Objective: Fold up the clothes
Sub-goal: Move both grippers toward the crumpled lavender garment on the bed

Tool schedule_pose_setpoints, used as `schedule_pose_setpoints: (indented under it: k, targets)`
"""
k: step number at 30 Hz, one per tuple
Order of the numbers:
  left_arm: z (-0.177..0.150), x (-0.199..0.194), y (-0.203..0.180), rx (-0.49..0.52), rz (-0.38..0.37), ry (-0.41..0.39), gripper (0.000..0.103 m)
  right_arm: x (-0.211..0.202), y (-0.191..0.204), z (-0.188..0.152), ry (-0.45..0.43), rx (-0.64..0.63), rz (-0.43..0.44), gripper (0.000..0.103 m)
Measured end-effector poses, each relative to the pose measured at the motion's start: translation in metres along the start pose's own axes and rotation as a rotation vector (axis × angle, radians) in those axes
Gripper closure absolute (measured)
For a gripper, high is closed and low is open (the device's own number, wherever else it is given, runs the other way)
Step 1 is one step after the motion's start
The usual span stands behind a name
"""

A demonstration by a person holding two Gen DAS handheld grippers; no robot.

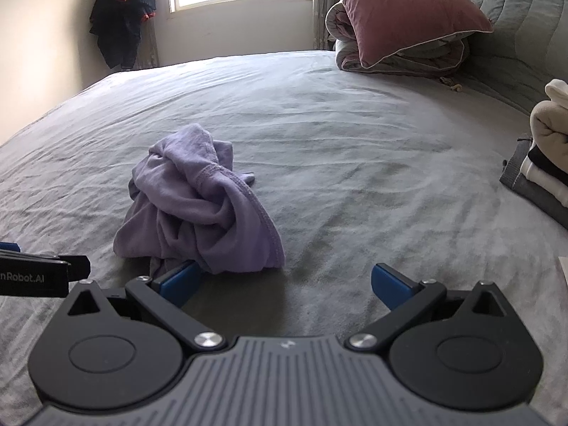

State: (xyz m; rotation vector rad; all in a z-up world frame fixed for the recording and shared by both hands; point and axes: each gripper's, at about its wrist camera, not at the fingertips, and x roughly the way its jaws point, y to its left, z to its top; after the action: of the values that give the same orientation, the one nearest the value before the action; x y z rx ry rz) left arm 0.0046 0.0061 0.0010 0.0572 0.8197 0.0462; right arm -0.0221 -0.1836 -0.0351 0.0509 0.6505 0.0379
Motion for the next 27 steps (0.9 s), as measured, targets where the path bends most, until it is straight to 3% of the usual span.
schedule_pose_setpoints:
  k: [13,27]
  targets:
    - [0.001,0.007,0.001,0.01,0.012,0.02,0.0,0.004,-0.002,0.001,0.02,0.007,-0.004,0.0]
    - [-0.007,0.03,-0.002,0.056,0.032,0.087,0.0,0.016,-0.004,-0.003,0.141,-0.003,-0.057,0.0]
